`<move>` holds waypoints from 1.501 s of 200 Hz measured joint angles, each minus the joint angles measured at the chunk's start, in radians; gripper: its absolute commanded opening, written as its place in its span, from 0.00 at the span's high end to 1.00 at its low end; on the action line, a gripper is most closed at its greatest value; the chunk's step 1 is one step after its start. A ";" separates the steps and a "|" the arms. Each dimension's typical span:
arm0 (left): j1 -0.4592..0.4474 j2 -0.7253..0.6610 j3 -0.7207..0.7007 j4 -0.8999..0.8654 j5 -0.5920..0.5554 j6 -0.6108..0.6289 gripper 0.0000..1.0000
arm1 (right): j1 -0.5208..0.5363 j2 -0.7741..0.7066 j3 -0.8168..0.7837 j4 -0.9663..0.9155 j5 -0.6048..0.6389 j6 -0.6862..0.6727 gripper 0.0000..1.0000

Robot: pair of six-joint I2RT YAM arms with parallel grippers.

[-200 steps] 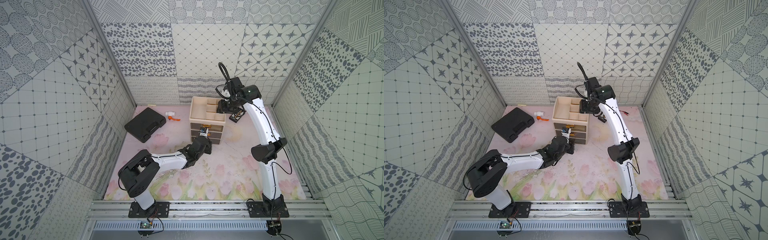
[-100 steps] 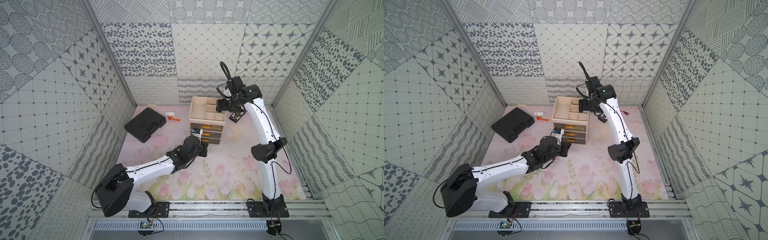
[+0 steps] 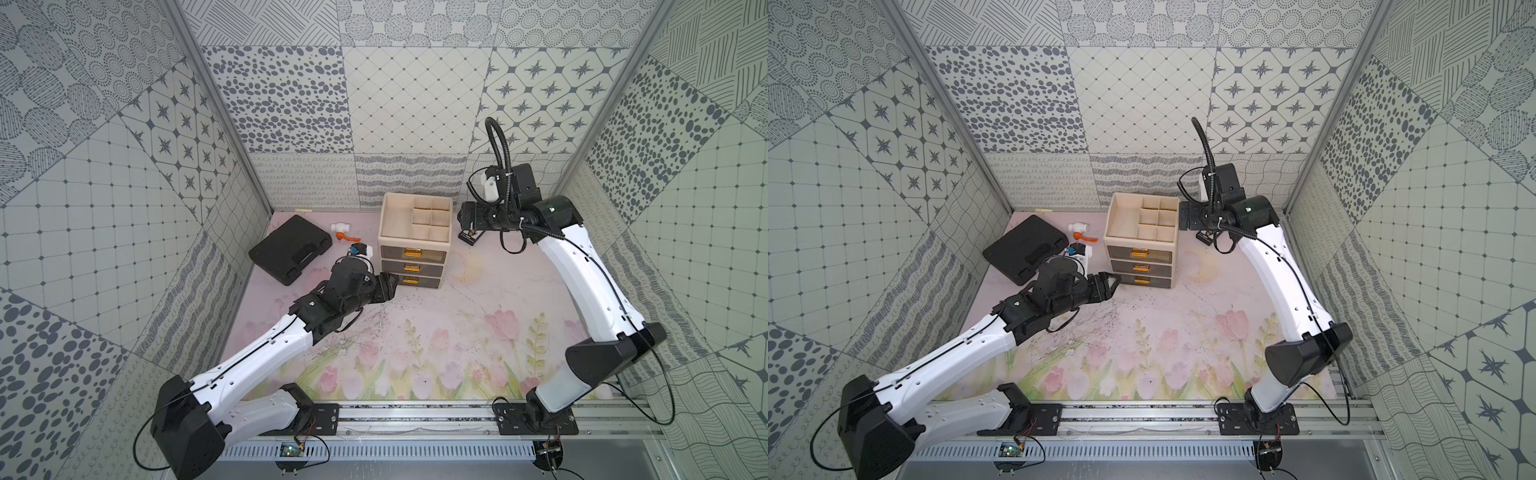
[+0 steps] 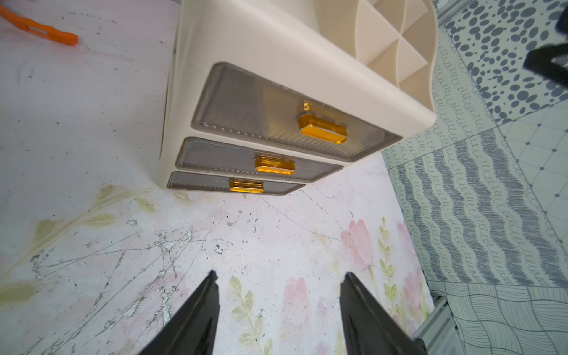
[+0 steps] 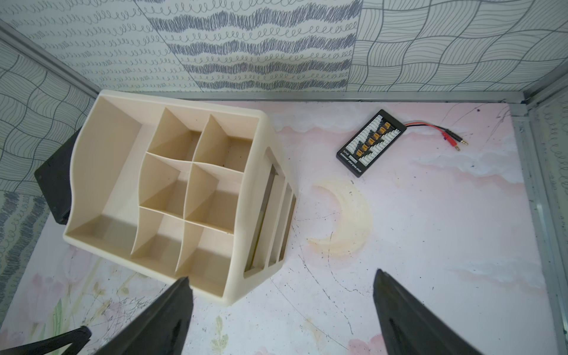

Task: Please put the sticky notes in the drawer by color
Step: Reset both arms

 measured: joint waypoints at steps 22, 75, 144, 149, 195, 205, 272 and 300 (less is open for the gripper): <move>0.031 -0.014 0.051 -0.104 -0.016 0.015 0.18 | -0.002 -0.195 -0.281 0.190 0.021 -0.004 0.01; 0.164 -0.018 0.068 -0.254 -0.061 0.083 0.00 | -0.007 -0.409 -0.672 0.462 0.144 -0.031 0.01; 0.493 -0.088 -0.244 -0.037 -0.113 0.288 0.00 | -0.062 -0.492 -1.142 0.868 0.222 -0.149 0.01; 0.508 -0.087 -0.267 -0.006 -0.112 0.306 0.00 | -0.074 -0.492 -1.160 0.905 0.227 -0.154 0.01; 0.569 0.119 -0.399 0.337 -0.111 0.471 0.00 | -0.145 -0.455 -1.310 1.154 0.193 -0.174 0.01; 0.574 0.188 -0.422 0.428 -0.111 0.505 0.00 | -0.151 -0.435 -1.319 1.183 0.186 -0.181 0.01; 0.624 0.464 -0.490 0.855 -0.082 0.608 0.03 | -0.238 -0.362 -1.413 1.436 0.120 -0.210 0.01; 0.631 0.480 -0.489 0.935 -0.069 0.616 0.02 | -0.240 -0.316 -1.455 1.513 0.125 -0.229 0.01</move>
